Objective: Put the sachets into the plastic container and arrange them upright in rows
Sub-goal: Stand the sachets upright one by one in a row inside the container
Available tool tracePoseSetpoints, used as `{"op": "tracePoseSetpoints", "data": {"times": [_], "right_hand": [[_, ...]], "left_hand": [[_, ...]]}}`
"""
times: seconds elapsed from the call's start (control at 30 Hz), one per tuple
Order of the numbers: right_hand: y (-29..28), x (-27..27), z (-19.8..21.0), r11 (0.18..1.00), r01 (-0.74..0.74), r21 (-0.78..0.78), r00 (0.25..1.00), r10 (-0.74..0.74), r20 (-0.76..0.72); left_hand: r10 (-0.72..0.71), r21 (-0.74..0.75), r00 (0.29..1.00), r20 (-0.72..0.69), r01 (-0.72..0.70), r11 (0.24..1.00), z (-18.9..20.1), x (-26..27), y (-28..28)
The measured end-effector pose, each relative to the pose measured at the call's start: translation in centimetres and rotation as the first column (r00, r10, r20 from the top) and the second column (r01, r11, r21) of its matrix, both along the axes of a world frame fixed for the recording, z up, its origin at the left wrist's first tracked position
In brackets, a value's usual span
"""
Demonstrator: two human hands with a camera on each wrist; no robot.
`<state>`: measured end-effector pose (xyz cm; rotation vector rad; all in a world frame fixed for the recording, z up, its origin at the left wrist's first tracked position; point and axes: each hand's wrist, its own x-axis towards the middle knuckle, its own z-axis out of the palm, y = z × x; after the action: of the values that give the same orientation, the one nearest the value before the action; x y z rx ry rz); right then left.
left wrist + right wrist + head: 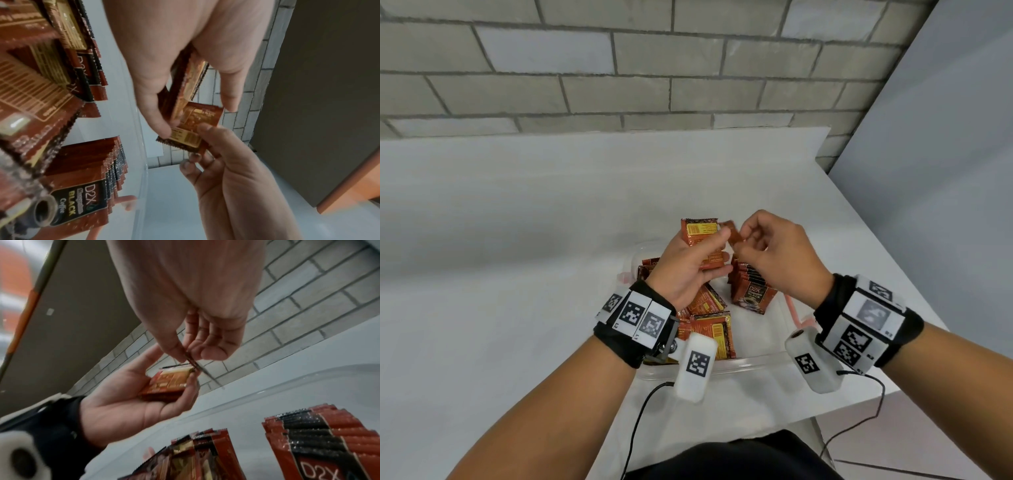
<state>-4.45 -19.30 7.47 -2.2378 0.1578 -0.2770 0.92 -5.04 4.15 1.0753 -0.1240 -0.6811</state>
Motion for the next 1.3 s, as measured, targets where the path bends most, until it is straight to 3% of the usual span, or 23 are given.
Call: {"op": "tracePoseSetpoints", "data": {"times": [0.13,0.27,0.37,0.47,0.53,0.67,0.93,1.03,1.13,1.3], "right_hand": [[0.9,-0.3,-0.3,0.986,-0.167,-0.001,0.980,0.166,-0.110],[-0.2,-0.1,0.4,0.988,-0.065,0.143,0.996,0.072,-0.047],[-1.3,0.3,1.0,0.992,-0.004,-0.123,0.999,0.008,0.035],[-1.8,0.8,1.4,0.968,-0.095,-0.231,0.992,0.073,-0.104],[-1.9,1.1,1.8,0.967,-0.124,-0.223,0.981,0.086,-0.173],[-2.3,1.3,2.6,0.988,-0.151,-0.027,0.949,0.138,-0.282],[-3.4,1.6,3.1,0.971,-0.222,-0.093,0.923,0.179,-0.340],[-3.9,1.6,3.0,0.972,-0.219,-0.081,0.917,0.177,-0.358],[-4.7,1.4,2.3,0.954,-0.249,-0.166,0.884,0.154,-0.441],[-4.5,0.6,0.1,0.835,-0.397,-0.382,0.799,0.109,-0.592]], "left_hand": [[-0.016,-0.042,1.000,0.013,0.016,0.999,0.0,0.0,0.0],[0.009,-0.020,1.000,-0.009,-0.009,1.000,-0.2,0.6,0.3],[-0.021,0.024,0.999,0.026,0.020,1.000,-0.2,0.5,0.3],[-0.061,0.050,0.997,0.051,0.059,0.997,-0.2,0.2,0.1],[-0.076,0.066,0.995,0.069,0.072,0.995,-0.2,0.1,0.0],[-0.133,0.055,0.986,0.104,0.128,0.990,-0.3,0.1,0.2],[-0.190,0.163,0.969,0.155,0.165,0.973,-0.9,0.5,0.3],[-0.145,0.183,0.979,0.146,0.118,0.976,-1.0,0.9,0.4],[-0.021,0.220,0.989,0.144,-0.011,0.975,-0.9,1.7,0.8],[0.046,0.205,0.994,0.101,-0.066,0.976,-1.1,2.5,1.4]]}}
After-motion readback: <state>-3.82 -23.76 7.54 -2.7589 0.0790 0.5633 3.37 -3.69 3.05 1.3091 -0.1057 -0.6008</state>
